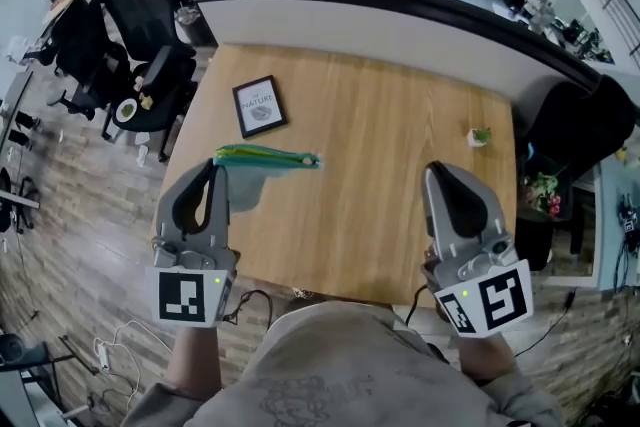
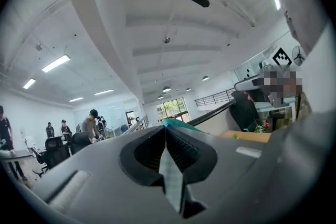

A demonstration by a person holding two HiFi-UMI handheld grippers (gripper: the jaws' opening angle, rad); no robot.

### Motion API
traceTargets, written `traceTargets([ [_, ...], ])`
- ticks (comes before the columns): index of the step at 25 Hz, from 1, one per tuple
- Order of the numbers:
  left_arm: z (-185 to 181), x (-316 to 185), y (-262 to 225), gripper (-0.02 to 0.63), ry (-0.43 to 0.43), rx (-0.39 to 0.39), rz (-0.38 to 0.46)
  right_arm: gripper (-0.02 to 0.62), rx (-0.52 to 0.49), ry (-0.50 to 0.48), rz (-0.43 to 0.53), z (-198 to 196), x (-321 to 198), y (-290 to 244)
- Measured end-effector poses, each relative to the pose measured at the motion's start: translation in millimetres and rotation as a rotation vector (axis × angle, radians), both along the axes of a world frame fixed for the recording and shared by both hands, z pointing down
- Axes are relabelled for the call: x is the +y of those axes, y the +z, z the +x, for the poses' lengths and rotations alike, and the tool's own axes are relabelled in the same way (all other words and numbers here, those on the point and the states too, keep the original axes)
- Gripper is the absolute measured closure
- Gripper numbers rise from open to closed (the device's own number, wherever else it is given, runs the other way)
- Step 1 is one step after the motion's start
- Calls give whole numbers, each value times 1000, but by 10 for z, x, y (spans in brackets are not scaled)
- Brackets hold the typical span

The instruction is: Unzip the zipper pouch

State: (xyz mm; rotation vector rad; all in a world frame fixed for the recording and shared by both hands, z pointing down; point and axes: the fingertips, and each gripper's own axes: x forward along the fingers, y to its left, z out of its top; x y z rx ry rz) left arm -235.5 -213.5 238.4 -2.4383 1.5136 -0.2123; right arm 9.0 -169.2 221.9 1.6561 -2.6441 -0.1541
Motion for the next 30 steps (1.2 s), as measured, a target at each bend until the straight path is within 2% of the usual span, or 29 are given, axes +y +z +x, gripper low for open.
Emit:
traceTargets([
  [4,3,79,210,594,-13,-43,-66,578,-28,21,-14,54,11,158],
  [10,13,135,489,594,-15,-1,-100,581,-25,22,-114,40,-12,565],
  [14,17,219,776,594,-37,-2,-205,581,-14,15,-178,23,-5,824],
  [16,35,241,838,594,-41,-5,-227,581,-10,10,-198,14,5,902],
  [22,29,251,764,594,-38,-12,-210,581,-4,-9,-202,-37,16,898],
  [26,8,245,682,594,-36,-19,-152,581,-2,-16,-205,-36,42,921],
  [30,10,271,673,594,-39,-7,-161,581,2,-21,-209,-40,72,930],
])
